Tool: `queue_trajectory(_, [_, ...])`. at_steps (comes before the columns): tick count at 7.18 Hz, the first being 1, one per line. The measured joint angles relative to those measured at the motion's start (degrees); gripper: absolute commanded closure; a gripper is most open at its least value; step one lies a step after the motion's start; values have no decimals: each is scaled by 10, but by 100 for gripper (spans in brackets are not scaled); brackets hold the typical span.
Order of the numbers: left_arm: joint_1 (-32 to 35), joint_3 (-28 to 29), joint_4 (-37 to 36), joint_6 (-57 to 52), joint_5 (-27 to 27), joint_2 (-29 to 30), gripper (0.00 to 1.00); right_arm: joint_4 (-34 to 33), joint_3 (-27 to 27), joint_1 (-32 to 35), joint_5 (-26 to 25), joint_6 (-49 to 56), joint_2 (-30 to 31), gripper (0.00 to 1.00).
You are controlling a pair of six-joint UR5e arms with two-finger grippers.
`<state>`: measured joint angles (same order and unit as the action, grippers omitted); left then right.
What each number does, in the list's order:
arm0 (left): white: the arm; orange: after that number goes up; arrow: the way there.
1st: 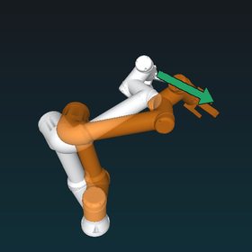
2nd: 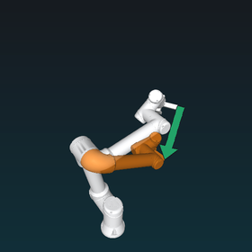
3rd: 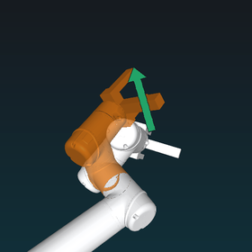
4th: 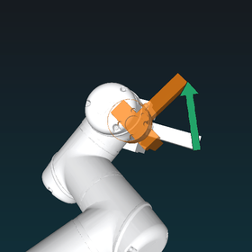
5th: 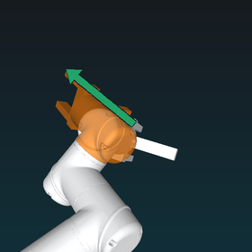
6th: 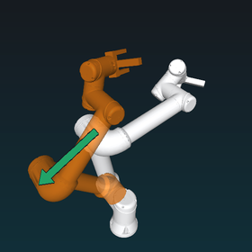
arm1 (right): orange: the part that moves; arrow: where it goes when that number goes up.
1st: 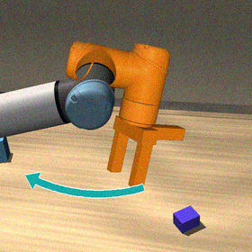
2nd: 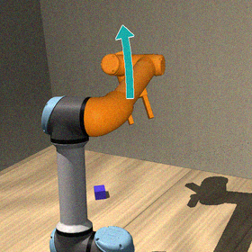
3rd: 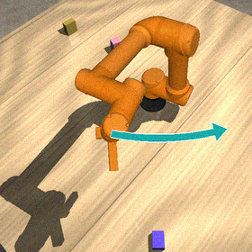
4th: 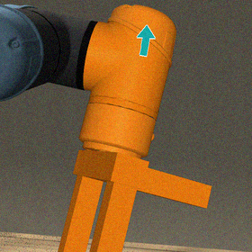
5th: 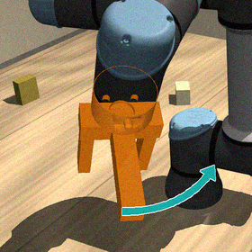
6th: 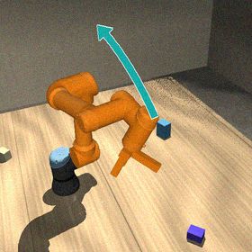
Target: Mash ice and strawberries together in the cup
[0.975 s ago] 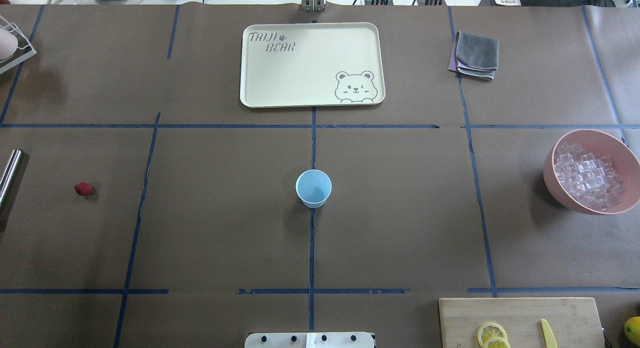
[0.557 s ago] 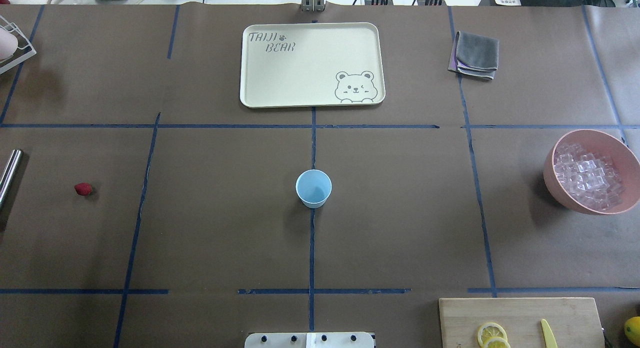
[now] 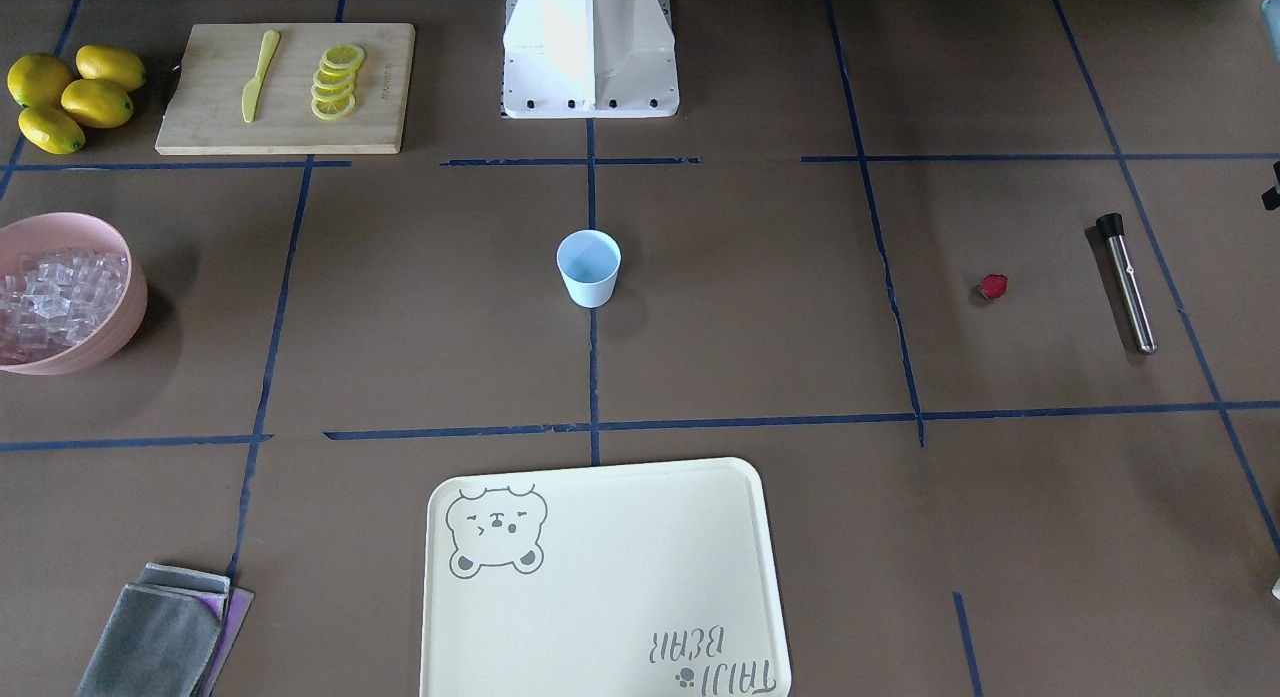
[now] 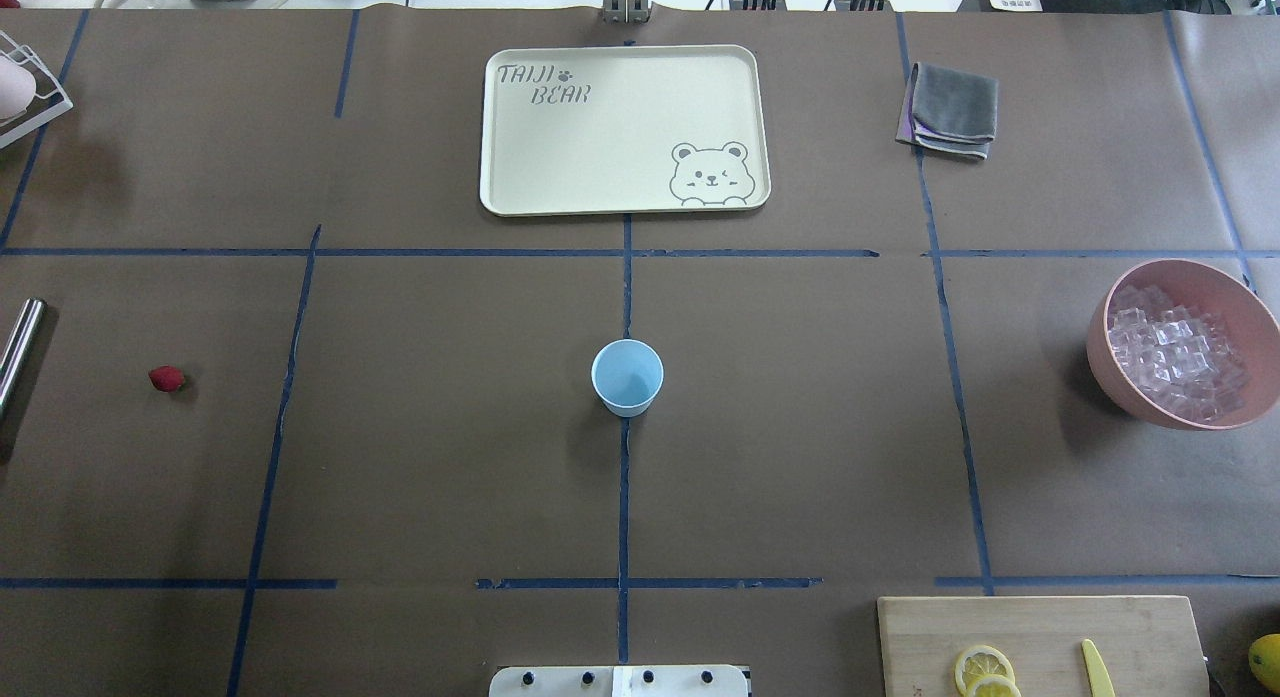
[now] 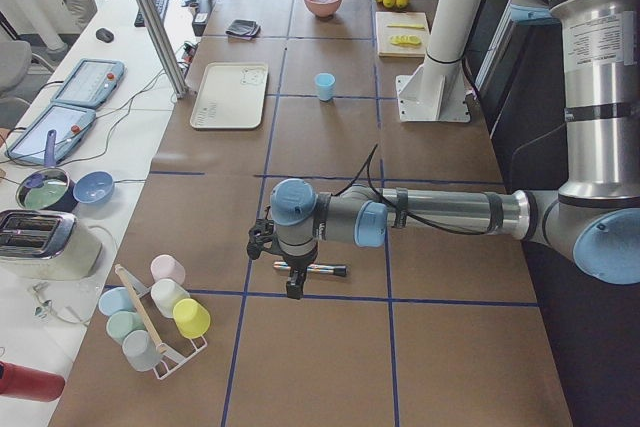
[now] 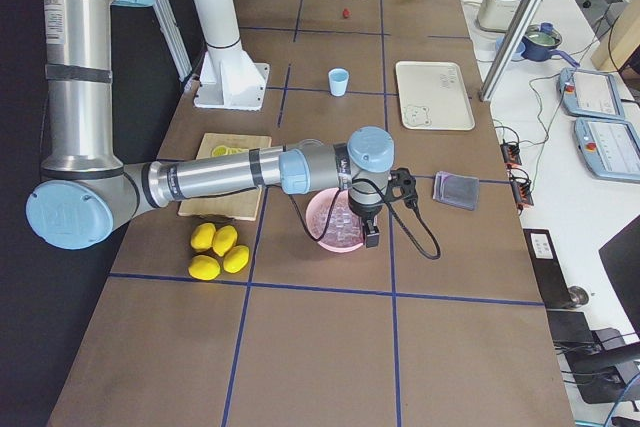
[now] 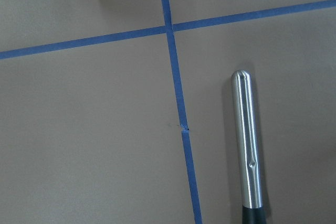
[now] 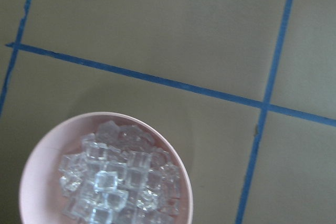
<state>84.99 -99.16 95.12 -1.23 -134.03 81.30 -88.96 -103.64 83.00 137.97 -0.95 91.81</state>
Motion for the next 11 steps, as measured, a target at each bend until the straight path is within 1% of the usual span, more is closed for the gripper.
queue_trajectory(2, [0,0,1,0,-1,0,0,97,8,-66,4,-133,-4,3])
queue_trajectory(3, [0,-1,1,0,-1,0,0,135,19,-94,-1,-175,-5,7])
queue_trajectory(4, [0,-1,1,0,-1,0,0,157,30,-116,-8,-194,-5,12])
queue_trajectory(6, [0,-1,1,0,-1,0,0,169,49,-148,-23,-203,-5,19])
queue_trajectory(8, [0,0,1,0,-1,0,0,170,64,-165,-29,-202,-4,23])
queue_trajectory(11, [0,0,1,0,0,0,0,171,68,-178,-36,-199,2,29])
